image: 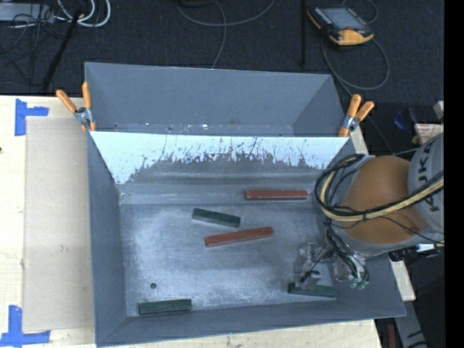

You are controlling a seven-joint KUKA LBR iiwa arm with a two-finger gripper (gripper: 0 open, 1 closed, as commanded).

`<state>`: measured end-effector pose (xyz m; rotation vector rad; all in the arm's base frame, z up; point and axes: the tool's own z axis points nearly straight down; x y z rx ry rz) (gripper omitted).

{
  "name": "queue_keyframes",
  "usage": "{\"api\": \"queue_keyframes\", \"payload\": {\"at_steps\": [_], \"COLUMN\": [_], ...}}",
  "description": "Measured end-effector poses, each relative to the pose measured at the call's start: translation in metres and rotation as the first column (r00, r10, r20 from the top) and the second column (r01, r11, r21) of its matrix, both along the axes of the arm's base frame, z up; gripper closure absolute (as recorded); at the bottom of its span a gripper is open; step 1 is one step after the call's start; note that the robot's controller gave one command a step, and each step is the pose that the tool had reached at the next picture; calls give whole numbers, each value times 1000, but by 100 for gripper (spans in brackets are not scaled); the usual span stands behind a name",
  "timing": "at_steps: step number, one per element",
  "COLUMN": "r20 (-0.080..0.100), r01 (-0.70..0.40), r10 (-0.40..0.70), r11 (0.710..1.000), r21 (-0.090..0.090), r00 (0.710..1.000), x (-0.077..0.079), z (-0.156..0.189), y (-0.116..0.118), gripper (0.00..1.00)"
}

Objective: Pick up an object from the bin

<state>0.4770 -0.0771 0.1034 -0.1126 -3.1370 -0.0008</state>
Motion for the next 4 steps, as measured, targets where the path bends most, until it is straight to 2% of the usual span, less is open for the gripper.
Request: {"api": "queue_keyframes", "payload": {"at_steps": [1, 2, 3, 4], "r20": [0, 9, 3, 12], "r01": [-1, -106, -111, -101], "r10": [1, 106, 111, 101], "r11": [1000, 994, 994, 995], "r21": [0, -1, -1, -3], "r00": [1000, 994, 994, 995], "x": [0, 2, -1, 36], "z": [0, -33, -34, 118], "y": [0, -22, -22, -22], "gripper": [0, 0, 100, 100]}}
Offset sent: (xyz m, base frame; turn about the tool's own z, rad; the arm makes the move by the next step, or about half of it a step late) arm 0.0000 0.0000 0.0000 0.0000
